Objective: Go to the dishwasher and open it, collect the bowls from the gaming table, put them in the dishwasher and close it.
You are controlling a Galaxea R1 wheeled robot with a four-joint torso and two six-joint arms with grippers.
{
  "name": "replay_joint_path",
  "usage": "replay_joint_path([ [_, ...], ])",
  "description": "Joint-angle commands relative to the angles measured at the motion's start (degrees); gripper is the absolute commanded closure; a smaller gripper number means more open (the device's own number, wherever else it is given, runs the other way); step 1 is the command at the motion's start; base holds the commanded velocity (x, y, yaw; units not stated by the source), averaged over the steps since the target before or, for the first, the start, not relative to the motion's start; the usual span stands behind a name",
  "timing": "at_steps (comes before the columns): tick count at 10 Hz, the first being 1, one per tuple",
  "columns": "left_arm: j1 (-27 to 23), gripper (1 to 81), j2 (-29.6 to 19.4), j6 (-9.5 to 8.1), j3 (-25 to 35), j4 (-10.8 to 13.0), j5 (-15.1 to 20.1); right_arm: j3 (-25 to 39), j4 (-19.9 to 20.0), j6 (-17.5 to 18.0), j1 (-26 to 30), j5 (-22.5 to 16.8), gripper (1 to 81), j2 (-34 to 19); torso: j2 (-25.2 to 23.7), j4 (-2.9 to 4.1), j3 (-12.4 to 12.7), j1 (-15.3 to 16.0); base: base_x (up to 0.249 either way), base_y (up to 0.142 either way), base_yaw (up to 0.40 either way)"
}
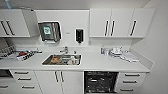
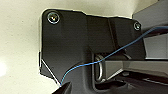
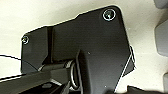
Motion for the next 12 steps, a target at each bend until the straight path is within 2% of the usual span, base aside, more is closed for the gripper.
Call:
replay_joint_path([
  [1, -2.18, 1.0, -0.79, -0.03, 0.42, 0.38, 3.19, -0.23, -0.66, -0.1, 2.75, -2.12, 1.0, -0.6, 5.53, 0.0, -0.02, -2.96, 0.0, 0.0, 0.0],
  [2, -2.18, 1.0, -0.7, 0.06, 0.42, 0.47, 3.19, -0.23, -0.57, -0.1, 2.83, -2.21, 1.0, -0.6, 1.82, 0.0, 0.22, -1.18, 0.0, 0.0, 0.0],
  [7, -2.18, 1.0, 2.98, 0.15, -5.47, 0.38, 3.28, -0.67, -0.48, -0.19, 2.49, -2.56, 1.0, -0.25, 3.28, 0.0, 0.63, -2.34, 0.0, 0.0, 0.0],
  [12, -2.18, 1.0, 2.99, 0.24, -5.65, 0.56, 3.36, -0.76, -0.4, -0.19, 2.31, -2.56, 1.0, 0.01, 3.3, 0.0, 0.68, -2.45, -0.028, 0.0, 0.0],
])
